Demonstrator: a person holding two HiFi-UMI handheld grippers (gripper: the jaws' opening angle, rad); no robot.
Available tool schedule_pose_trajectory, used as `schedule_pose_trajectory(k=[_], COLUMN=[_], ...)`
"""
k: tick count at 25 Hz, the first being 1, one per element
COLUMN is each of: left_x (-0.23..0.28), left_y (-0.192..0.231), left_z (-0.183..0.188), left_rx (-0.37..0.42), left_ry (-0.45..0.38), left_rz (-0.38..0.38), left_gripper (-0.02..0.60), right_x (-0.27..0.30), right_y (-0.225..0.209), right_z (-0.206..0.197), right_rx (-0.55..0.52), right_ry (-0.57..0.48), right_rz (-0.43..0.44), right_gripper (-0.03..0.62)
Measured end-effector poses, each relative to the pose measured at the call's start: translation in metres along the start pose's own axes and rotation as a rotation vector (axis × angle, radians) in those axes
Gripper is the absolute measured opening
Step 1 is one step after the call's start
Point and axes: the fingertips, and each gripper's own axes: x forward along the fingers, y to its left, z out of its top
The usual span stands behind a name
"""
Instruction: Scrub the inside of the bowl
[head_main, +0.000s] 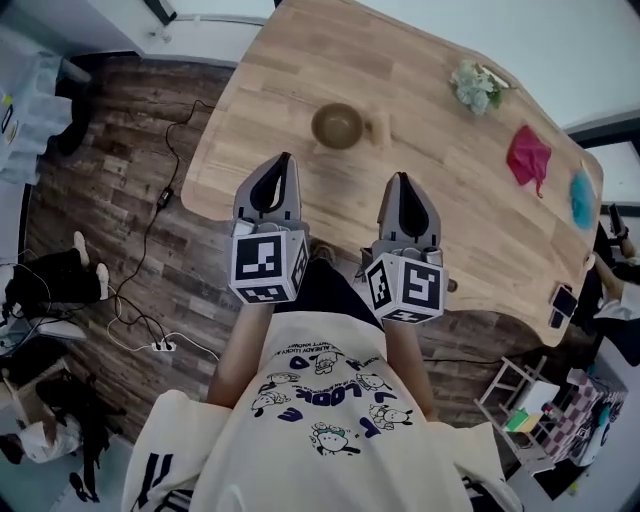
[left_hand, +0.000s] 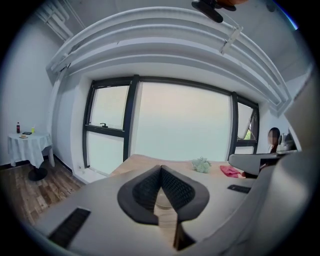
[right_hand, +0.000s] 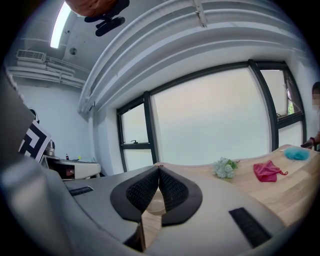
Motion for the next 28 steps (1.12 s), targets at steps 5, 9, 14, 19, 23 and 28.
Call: schedule_pose_trajectory(k=[5, 9, 14, 19, 23, 28], left_x=[0.016, 0.035, 0.061, 0.084, 0.1, 0.115], left_y=[0.006, 0.012, 0.019, 0.02, 0.02, 0.024], left_z=[-0.007, -0.016, -0.028, -0.043, -0.052, -0.068], left_rx=[-0.019, -0.043, -0.061, -0.118, -0.15, -0.157], left_ry=[0.045, 0.082, 0.134, 0.199, 0.239, 0.308], left_rz=[-0.015, -0.03, -0.036, -0.058, -0.081, -0.095], left_gripper=[0.028, 0.028, 0.028, 0.028, 0.028, 0.038], right_x=[0.013, 0.027, 0.05, 0.072, 0.088, 0.103], right_y=[-0.007, -0.015, -0.025, -0.032, -0.037, -0.042], right_z=[-0.007, -0.013, -0.024, -0.035, -0.047, -0.057], right_rx=[0.019, 0.017, -0.005, 0.006, 0.016, -0.001], right_ry=[0.025, 0.044, 0.082, 0.123, 0.158, 0.183], right_rz=[-0.028, -0.054, -0.066, -0.085, -0.095, -0.112], right_gripper=[0.008, 0.008, 0.008, 0.009, 0.009, 0.009])
